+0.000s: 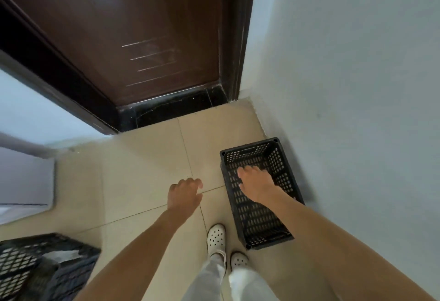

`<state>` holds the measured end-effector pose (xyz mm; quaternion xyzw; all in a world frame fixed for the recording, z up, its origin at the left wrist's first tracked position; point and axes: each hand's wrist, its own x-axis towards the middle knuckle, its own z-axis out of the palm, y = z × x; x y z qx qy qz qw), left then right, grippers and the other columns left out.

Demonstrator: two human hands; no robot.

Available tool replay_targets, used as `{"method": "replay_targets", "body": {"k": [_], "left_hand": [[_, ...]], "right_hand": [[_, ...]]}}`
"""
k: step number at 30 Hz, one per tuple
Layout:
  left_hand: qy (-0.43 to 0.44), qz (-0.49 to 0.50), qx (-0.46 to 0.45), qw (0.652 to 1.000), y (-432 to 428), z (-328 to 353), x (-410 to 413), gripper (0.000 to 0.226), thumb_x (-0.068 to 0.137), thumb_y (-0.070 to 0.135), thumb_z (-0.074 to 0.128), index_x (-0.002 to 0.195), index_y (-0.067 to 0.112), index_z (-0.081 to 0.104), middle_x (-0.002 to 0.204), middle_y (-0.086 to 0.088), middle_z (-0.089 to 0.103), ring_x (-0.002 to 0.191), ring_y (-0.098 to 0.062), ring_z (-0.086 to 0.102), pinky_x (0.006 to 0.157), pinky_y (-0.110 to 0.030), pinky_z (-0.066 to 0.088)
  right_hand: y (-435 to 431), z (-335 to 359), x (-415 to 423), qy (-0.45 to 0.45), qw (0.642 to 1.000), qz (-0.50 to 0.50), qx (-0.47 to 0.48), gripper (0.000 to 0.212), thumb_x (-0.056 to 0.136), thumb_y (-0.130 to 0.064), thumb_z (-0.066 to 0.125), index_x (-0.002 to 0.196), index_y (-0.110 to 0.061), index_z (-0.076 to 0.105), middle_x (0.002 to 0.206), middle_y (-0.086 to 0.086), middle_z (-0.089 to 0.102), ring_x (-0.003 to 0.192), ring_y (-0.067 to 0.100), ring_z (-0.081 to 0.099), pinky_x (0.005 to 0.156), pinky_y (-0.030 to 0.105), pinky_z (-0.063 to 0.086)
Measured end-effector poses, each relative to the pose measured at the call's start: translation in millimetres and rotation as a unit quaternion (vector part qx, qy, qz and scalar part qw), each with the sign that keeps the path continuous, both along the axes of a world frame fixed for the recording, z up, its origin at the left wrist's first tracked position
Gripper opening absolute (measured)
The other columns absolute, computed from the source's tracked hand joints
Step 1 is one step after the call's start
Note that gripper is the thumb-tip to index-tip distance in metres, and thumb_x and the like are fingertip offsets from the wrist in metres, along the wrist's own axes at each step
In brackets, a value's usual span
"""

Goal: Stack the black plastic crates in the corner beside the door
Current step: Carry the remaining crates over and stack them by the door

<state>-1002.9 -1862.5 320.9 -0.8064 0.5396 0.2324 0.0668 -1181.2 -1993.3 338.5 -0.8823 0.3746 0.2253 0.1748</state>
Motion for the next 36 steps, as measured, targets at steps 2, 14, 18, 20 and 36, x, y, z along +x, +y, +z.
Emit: {"method": "replay_targets", "body": {"k": [2, 14, 18, 20, 36], "left_hand": [[-0.016, 0.037, -0.020, 0.999, 28.3, 16.7, 6.1, 0.029, 0.096, 0.034, 0.056, 0.124, 0.030, 0.058, 0.120, 0.008, 0.064, 0.109, -0.015, 0.060, 0.092, -0.031, 0.045], [-0.108, 0.314, -0.041, 0.942, 251.3, 106.1, 50.8, 0.032, 0.096, 0.035, 0.054, 0.128, 0.031, 0.054, 0.129, 0.007, 0.058, 0.119, -0.018, 0.054, 0.096, -0.035, 0.042], [-0.152, 0.376, -0.001, 0.914, 346.1, 133.7, 44.1, 0.032, 0.095, 0.029, 0.051, 0.127, 0.028, 0.054, 0.130, 0.005, 0.057, 0.121, -0.020, 0.053, 0.095, -0.036, 0.042], [-0.166, 0.414, 0.020, 0.895, 394.7, 143.0, 36.3, 0.032, 0.094, 0.029, 0.051, 0.126, 0.028, 0.055, 0.130, 0.005, 0.057, 0.122, -0.020, 0.053, 0.096, -0.035, 0.041], [-0.165, 0.619, 0.066, 0.765, 737.3, 154.4, -8.2, 0.033, 0.095, 0.023, 0.049, 0.128, 0.025, 0.053, 0.125, 0.001, 0.057, 0.117, -0.022, 0.053, 0.096, -0.038, 0.042]], "right_hand": [[10.9, 18.4, 15.2, -0.002, 0.998, 0.058, -0.020, 0.044, 0.095, -0.022, 0.050, 0.136, -0.012, 0.040, 0.131, 0.011, 0.052, 0.122, 0.029, 0.049, 0.097, 0.044, 0.043], [158.9, 105.8, 152.6, -0.111, 0.934, 0.332, -0.068, 0.047, 0.095, -0.012, 0.043, 0.141, -0.012, 0.036, 0.133, 0.010, 0.049, 0.118, 0.028, 0.048, 0.091, 0.042, 0.042], [235.7, 126.5, 186.5, -0.134, 0.898, 0.412, -0.071, 0.041, 0.095, -0.014, 0.045, 0.136, -0.013, 0.040, 0.131, 0.008, 0.050, 0.120, 0.028, 0.048, 0.091, 0.042, 0.041], [274.8, 137.0, 197.9, -0.144, 0.876, 0.456, -0.065, 0.041, 0.095, -0.016, 0.046, 0.135, -0.013, 0.040, 0.130, 0.008, 0.051, 0.118, 0.028, 0.049, 0.091, 0.041, 0.042], [646.1, 173.8, 284.8, -0.182, 0.720, 0.669, -0.017, 0.029, 0.095, -0.023, 0.048, 0.122, -0.012, 0.047, 0.121, 0.009, 0.054, 0.111, 0.029, 0.053, 0.085, 0.044, 0.045]]}}
